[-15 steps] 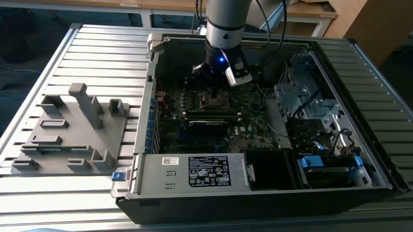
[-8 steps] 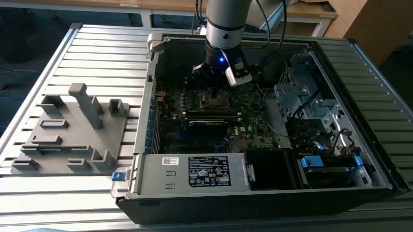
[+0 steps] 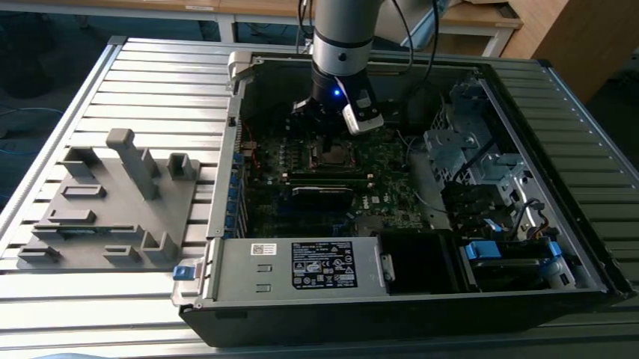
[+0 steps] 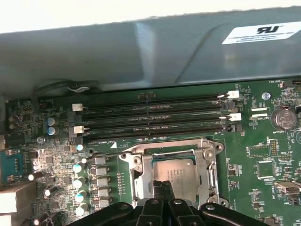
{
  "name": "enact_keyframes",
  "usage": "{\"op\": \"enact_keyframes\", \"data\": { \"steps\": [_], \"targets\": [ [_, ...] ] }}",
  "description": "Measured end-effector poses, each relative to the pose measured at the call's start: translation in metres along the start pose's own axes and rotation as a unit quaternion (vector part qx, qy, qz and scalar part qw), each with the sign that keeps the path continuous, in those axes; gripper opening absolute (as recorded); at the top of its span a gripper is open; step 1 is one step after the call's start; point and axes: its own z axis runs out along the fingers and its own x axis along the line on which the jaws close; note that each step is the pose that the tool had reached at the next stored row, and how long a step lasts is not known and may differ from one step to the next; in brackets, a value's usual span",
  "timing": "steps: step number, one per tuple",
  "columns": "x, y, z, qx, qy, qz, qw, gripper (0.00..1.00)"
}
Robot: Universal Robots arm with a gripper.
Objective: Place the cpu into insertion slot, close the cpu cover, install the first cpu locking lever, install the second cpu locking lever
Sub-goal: 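Close the cpu cover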
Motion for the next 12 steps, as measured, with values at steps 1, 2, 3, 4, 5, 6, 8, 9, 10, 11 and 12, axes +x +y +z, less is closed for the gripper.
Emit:
{"op": "enact_keyframes", "data": {
  "steps": [1, 2, 3, 4, 5, 6, 8, 9, 10, 11, 12],
  "targets": [
    [0.0000, 0.0000, 0.0000, 0.0001, 0.0000, 0.000, 1.00000, 0.10],
    [0.0000, 0.0000, 0.0000, 0.0001, 0.0000, 0.000, 1.00000, 0.10],
    [0.0000, 0.0000, 0.0000, 0.0001, 0.0000, 0.000, 1.00000, 0.10],
    [0.0000, 0.0000, 0.0000, 0.0001, 0.0000, 0.000, 1.00000, 0.10],
    [0.0000, 0.0000, 0.0000, 0.0001, 0.0000, 0.000, 1.00000, 0.10],
    [0.0001, 0.0000, 0.0000, 0.0000, 0.0000, 0.000, 1.00000, 0.10],
    [0.0151, -0.0015, 0.0004, 0.0000, -0.0010, 0.000, 1.00000, 0.10],
    [0.0156, -0.0016, 0.0005, -0.0001, -0.0011, 0.000, 1.00000, 0.10],
    [0.0175, -0.0018, 0.0005, 0.0000, -0.0012, 0.000, 1.00000, 0.10],
    [0.0180, -0.0018, 0.0005, -0.0001, -0.0012, 0.000, 1.00000, 0.10],
    [0.0185, -0.0018, 0.0005, -0.0001, -0.0013, 0.000, 1.00000, 0.10]
  ]
}}
